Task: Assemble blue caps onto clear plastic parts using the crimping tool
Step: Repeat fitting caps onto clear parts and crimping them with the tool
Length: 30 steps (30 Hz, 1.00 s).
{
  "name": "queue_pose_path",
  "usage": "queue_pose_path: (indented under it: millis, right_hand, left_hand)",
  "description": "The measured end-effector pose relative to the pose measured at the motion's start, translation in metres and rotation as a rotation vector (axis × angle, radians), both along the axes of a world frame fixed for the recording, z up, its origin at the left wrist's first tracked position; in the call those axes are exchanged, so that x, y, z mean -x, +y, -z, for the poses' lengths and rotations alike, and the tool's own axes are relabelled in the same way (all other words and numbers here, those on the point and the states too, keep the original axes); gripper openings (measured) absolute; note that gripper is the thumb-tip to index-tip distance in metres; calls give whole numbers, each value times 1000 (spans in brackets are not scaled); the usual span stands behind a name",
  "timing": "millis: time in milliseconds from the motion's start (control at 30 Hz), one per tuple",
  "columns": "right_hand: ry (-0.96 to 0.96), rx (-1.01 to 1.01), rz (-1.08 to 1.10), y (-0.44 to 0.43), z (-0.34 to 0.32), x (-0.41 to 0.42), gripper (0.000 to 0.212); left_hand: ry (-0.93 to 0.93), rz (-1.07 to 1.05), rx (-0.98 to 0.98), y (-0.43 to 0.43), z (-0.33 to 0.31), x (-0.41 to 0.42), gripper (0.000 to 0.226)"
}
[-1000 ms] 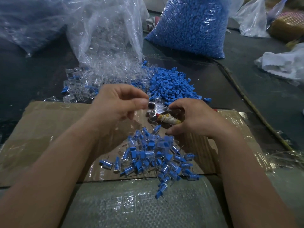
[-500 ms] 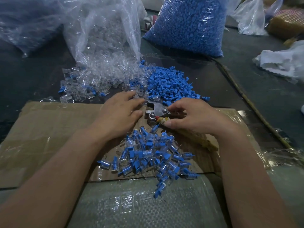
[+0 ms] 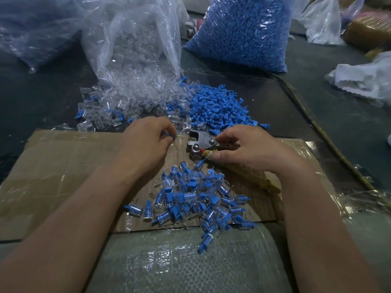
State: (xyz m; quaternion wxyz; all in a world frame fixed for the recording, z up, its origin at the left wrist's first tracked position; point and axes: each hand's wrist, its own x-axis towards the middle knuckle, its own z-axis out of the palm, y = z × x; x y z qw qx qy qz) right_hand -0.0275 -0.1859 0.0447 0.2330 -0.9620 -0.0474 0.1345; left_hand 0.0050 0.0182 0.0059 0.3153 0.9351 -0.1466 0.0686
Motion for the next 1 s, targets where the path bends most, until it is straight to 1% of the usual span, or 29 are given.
queue_pose_path:
  millis: [133, 267, 333, 400, 500, 567, 633, 900, 1000]
  right_hand:
    - [10, -2, 7, 1, 0, 0, 53]
    - [6, -7, 4, 0, 0, 0, 53]
    - [-26, 3, -6, 1, 0, 0, 50]
    - [-137, -25, 6, 4, 0, 0, 42]
    - [-379, -155, 55, 15, -2, 1, 29]
    - [-440, -228, 31, 24, -2, 3, 28]
    - [-444, -276, 6, 32, 0, 5, 29]
    - [-490, -362, -18, 44, 5, 7, 12]
    - [-501, -414, -10, 43, 4, 8, 6]
  left_hand:
    - [-13, 34, 44, 0, -2, 2, 11]
    - [-37, 50, 43, 0, -3, 3, 15]
    - [-39, 41, 65, -1, -3, 4, 16]
    - [-8, 6, 170, -1, -4, 5, 21]
    - [106, 19, 424, -2, -12, 10, 28]
    - [159, 68, 568, -3, -17, 13, 26]
    - [199, 93, 659, -4, -20, 16, 24]
    - [253, 152, 734, -5, -20, 18, 24]
    - [302, 181, 798, -5, -22, 19, 13]
